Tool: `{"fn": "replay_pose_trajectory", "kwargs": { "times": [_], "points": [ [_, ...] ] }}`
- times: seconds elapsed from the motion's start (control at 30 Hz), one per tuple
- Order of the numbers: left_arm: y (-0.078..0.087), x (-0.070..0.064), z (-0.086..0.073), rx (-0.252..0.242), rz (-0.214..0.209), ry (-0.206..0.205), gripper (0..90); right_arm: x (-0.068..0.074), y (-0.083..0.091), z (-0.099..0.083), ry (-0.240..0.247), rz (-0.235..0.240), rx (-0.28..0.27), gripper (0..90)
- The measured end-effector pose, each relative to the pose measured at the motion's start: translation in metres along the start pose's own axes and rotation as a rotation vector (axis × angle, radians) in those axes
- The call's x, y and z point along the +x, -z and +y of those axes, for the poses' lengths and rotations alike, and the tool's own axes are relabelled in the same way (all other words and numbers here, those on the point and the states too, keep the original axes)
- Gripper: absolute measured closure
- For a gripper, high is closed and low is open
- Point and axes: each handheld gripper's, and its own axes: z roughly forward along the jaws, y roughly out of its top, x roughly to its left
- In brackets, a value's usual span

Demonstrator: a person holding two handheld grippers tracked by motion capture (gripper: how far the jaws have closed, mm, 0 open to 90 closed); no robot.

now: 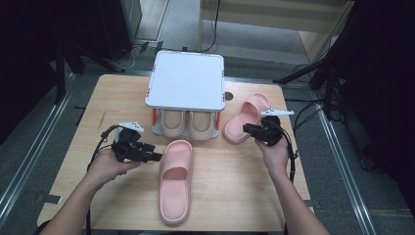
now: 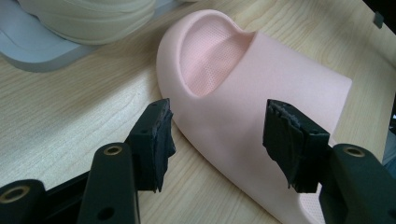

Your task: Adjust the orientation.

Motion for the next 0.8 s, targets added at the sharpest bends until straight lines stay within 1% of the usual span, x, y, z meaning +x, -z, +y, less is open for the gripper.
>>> {"fn": "replay_pose_trajectory", "kwargs": {
  "times": [0.07, 0.1, 0.17, 0.2, 0.27, 0.33, 0.43, 0.47, 0.5, 0.53, 0.57, 0.67, 0.8],
  "points": [
    [0.001, 0.0, -0.002, -0.005, 0.008, -0.004, 42.4, -0.008, -0.005, 0.001, -0.007, -0.015, 0.007, 81.4],
    [0.001, -0.001, -0.003, -0.004, 0.009, -0.002, 42.3, -0.011, -0.007, 0.001, -0.013, -0.014, 0.006, 81.9],
    [0.003, -0.001, -0.006, -0.014, 0.014, -0.002, 42.1, -0.017, -0.01, 0.003, -0.034, -0.028, 0.003, 82.6],
    [0.004, -0.002, -0.007, -0.017, 0.012, 0.002, 41.8, -0.02, -0.012, 0.003, -0.046, -0.041, 0.008, 82.7],
    [0.007, -0.003, -0.011, -0.023, 0.02, -0.004, 41.5, -0.025, -0.017, 0.004, -0.053, -0.057, 0.021, 82.6],
    [0.009, -0.004, -0.014, -0.027, 0.024, -0.001, 41.0, -0.028, -0.019, 0.005, -0.058, -0.068, 0.025, 82.6],
    [0.012, -0.005, -0.019, -0.033, 0.03, 0.007, 40.9, -0.033, -0.023, 0.007, -0.073, -0.098, 0.031, 81.6],
    [0.013, -0.005, -0.02, -0.033, 0.031, 0.007, 40.9, -0.035, -0.024, 0.007, -0.079, -0.117, 0.027, 81.6],
    [0.015, -0.006, -0.022, -0.037, 0.033, 0.011, 40.9, -0.037, -0.025, 0.006, -0.094, -0.121, 0.023, 81.6],
    [0.015, -0.006, -0.023, -0.043, 0.035, 0.013, 40.7, -0.041, -0.027, 0.006, -0.12, -0.112, 0.022, 81.6],
    [0.017, -0.006, -0.025, -0.043, 0.036, 0.014, 40.5, -0.042, -0.028, 0.006, -0.127, -0.104, 0.02, 81.7],
    [0.018, -0.006, -0.028, -0.043, 0.046, 0.021, 40.2, -0.043, -0.03, 0.007, -0.126, -0.099, 0.025, 81.8],
    [0.022, -0.003, -0.031, -0.047, 0.054, 0.029, 40.1, -0.043, -0.03, 0.008, -0.126, -0.113, 0.033, 81.8]
  ]
}}
